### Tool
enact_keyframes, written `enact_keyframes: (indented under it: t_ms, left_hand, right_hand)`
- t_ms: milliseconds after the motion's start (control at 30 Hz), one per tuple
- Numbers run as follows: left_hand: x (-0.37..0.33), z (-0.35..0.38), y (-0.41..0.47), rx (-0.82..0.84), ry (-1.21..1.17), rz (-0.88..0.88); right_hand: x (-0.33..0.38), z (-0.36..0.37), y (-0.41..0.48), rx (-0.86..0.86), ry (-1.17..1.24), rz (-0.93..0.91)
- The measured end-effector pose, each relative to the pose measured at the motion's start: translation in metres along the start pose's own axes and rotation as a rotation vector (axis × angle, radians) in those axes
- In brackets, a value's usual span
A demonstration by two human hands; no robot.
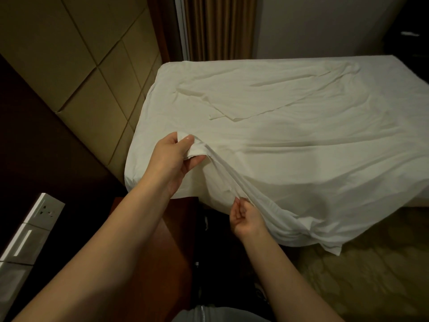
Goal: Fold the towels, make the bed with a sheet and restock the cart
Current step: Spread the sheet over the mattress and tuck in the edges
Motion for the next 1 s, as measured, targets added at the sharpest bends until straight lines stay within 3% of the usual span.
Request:
enact_keyframes:
  t_ms: [233,433,800,1000]
  left_hand:
    - [-0.003,-0.004,0.004,-0.02,-0.016,0.007]
    - [-0.002,0.001,0.004,-0.013,-0.008,0.0]
    - [-0.006,-0.005,0.004,-0.046,-0.001,0.009]
    - [-0.005,-0.005,0.005,-0.059,-0.013,0.001]
  right_hand:
    - [0.02,-0.008,-0.004,0.051,0.08,-0.029]
    - [0.006,0.001,0.004,0.112,-0.085,0.169]
    - [-0.016,0.005,0.01,0.1,0.12,0.209]
    - [-0.019,0.005,0.012,0.123,0.049,0.185]
Point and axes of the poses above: each hand's wrist, its own y-axis towards the middle knuckle, its own z-axis out of the palm, x = y × z, the point moved 5 cm from there along y, towards the middle knuckle, and after that the axes turned 14 degrees about x, right-handed, at the moved point
